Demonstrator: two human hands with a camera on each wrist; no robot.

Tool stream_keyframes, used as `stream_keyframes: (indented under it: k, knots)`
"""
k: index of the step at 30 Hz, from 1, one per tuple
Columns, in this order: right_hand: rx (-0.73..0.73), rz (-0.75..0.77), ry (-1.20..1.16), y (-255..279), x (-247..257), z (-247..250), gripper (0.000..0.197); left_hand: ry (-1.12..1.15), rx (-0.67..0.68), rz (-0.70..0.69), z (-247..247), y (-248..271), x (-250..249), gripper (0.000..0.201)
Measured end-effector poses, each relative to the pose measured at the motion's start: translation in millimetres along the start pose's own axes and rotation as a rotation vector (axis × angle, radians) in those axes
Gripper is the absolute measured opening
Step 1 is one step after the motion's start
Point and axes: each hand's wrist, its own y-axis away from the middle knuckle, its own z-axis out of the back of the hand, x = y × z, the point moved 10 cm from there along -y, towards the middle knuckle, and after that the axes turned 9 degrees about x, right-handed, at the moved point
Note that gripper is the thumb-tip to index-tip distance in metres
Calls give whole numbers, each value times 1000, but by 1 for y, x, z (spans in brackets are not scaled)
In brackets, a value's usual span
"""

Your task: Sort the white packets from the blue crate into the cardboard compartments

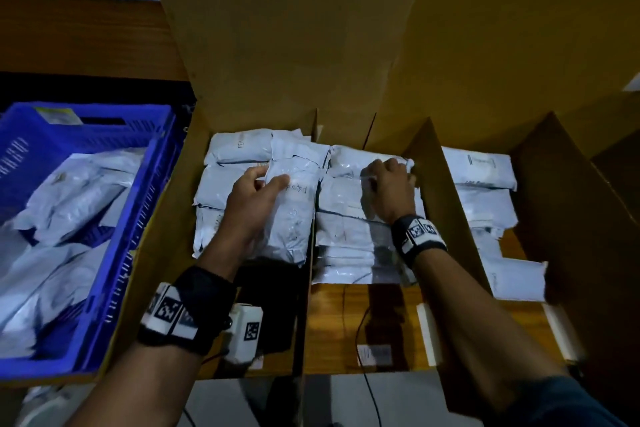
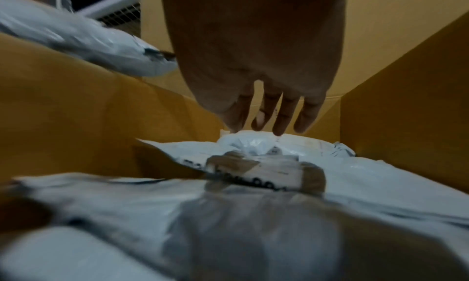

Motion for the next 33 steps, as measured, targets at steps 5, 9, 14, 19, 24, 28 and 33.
stream_keyframes:
  k: [5,9,14,19,24,28,33]
  knots:
    - [247,111,55,30,19,-40,42,9,-18,-2,0,6,0,37]
    - [411,116,71,22,11,-68,53,24,-20,10,-6,10,-3,42]
    - [511,144,146,8,11,-84,66,44,-20,23,-10,13,-5,45]
    - [523,118,195,6,14,-88,71,47,-20,17,-6,12,-5,35]
    - [604,79,176,5,12,-95,73,27,-3,28,-4,10,-7,36]
    - [517,95,146,8,20,-74,76,16,17,20,-4,16,-17,33]
    - [173,189,-194,41,43,6,53,-44,114,-54,-13,39,-55,12]
